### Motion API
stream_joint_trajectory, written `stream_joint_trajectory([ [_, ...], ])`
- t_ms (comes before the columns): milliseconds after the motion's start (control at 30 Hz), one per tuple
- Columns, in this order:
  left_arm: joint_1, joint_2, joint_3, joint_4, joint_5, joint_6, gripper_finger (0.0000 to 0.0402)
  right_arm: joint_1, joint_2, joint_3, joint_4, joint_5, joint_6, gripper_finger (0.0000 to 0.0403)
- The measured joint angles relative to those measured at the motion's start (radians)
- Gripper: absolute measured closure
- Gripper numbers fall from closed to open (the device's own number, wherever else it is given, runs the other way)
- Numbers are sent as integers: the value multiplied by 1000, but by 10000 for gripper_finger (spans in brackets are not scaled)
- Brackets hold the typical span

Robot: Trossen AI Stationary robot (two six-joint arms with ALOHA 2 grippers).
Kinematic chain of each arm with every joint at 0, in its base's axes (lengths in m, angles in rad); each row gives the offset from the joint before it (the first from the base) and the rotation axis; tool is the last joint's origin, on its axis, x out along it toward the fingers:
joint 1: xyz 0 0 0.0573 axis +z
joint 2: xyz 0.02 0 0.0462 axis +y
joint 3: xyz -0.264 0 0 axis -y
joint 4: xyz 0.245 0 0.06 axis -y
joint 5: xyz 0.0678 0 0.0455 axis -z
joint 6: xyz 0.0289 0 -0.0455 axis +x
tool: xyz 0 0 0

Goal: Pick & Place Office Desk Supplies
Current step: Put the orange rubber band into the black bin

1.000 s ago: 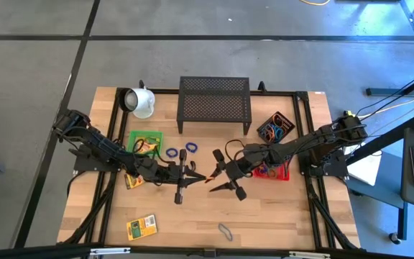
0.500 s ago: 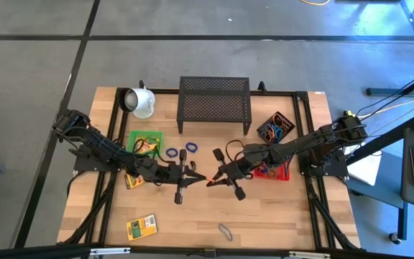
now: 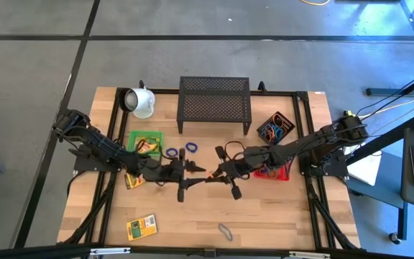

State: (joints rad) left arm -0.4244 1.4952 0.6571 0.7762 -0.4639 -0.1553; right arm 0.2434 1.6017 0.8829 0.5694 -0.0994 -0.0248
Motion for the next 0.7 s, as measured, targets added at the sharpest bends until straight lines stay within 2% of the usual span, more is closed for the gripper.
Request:
stream_joint_trajectory([
  [100, 2, 0, 1, -46, -39, -26, 238, -11, -40, 0, -101, 15, 43, 396],
  [300, 0, 2, 0, -149, -43, -78, 234, -35, -202, 1, -426, 142, 97, 396],
  [433, -3, 2, 0, -186, -41, -129, 237, -63, -326, 2, -639, 289, 124, 396],
  [567, -1, 2, 0, -200, -47, -149, 236, -109, -429, 2, -835, 457, 230, 396],
  [700, -2, 2, 0, -203, -46, -149, 237, -173, -496, 2, -1043, 557, 372, 396],
])
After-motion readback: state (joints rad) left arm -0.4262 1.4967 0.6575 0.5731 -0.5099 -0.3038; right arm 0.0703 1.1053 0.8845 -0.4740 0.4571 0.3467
